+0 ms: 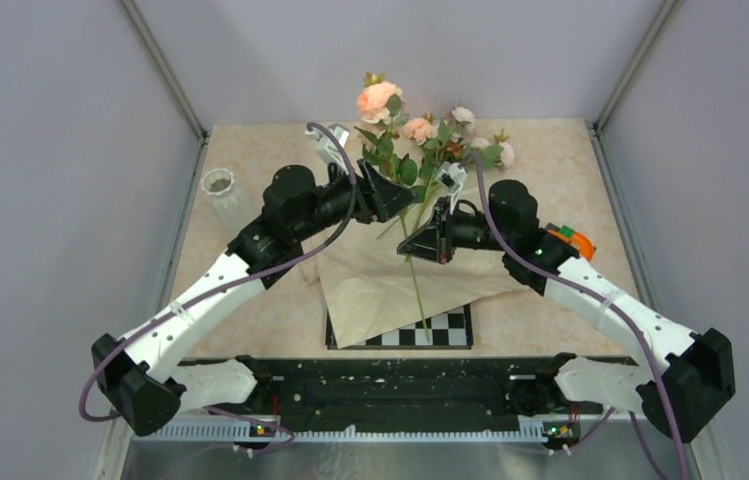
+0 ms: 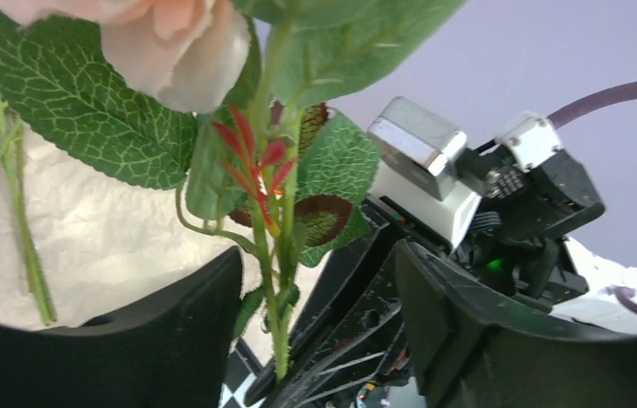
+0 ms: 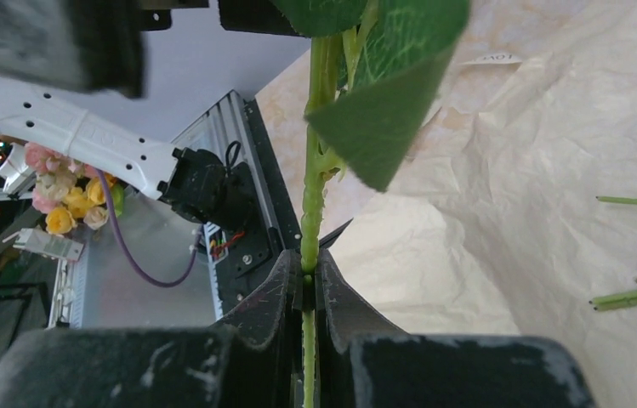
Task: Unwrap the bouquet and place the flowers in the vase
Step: Pick up the fake flower from the wrapping paper.
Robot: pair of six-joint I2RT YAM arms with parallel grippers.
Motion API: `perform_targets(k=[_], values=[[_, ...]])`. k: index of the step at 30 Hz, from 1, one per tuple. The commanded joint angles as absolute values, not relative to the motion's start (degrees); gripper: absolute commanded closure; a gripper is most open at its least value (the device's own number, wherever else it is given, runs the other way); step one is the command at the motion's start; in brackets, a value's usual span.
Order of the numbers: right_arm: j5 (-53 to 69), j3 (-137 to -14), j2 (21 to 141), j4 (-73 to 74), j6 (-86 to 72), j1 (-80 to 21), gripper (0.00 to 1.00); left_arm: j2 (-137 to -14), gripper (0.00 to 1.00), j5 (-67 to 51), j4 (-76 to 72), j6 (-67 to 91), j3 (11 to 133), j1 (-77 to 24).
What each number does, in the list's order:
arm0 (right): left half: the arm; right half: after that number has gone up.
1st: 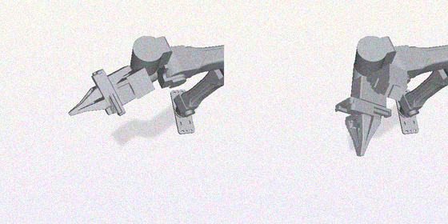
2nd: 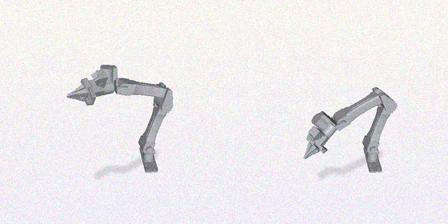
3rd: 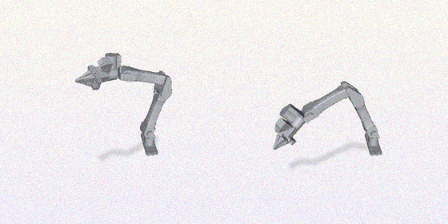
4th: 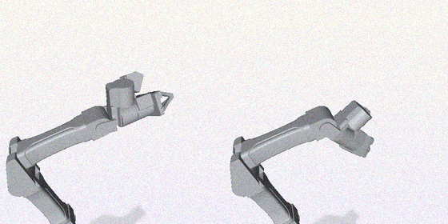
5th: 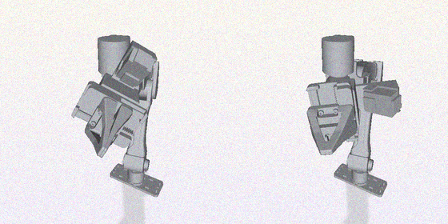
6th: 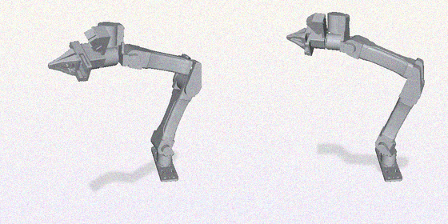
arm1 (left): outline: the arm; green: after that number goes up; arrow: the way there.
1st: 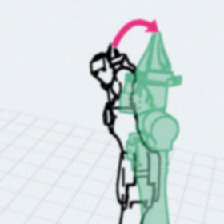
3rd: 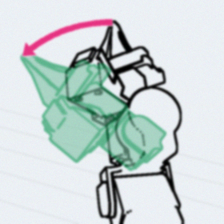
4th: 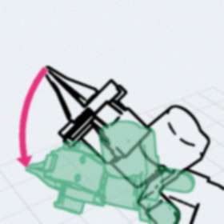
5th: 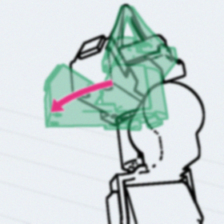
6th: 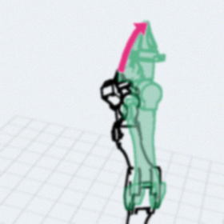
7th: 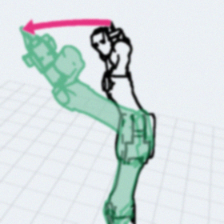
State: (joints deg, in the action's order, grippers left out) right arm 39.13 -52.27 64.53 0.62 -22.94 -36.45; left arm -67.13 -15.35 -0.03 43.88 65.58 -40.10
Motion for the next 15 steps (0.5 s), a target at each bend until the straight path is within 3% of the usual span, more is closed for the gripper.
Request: perform_targets(k=[1,4,7,10,12,13,15], values=[[39.6,-56.5,65.1,-0.9,-21.1,-38.0,1.0,-66.3,0.38,-14.3,-3.0,44.3,65.5,-39.7],[39.6,-56.9,65.4,-0.7,-21.0,-38.4,1.0,-66.4,0.53,-13.4,-1.6,43.5,65.6,-39.8],[39.0,-57.3,65.9,-0.2,-20.6,-38.7,1.0,-66.1,0.77,-12.9,-1.3,43.2,65.2,-39.7],[36.1,-57.5,65.6,1.8,-20.4,-38.8,1.0,-66.2,0.94,-12.6,-0.3,41.5,65.9,-39.6],[30.8,-57.2,64.7,2.3,-21.4,-38.8,1.0,-66.4,1.0,-12.8,3.4,38.7,67.6,-39.2],[29.3,-56.7,64.1,2.0,-21.5,-38.8,0.92,-66.4,1.0,-12.8,4.4,37.4,68.1,-38.9],[27.3,-55.4,62.7,1.4,-21.9,-38.8,0.66,-66.2,1.0,-12.9,6.2,34.8,69.0,-37.2]])
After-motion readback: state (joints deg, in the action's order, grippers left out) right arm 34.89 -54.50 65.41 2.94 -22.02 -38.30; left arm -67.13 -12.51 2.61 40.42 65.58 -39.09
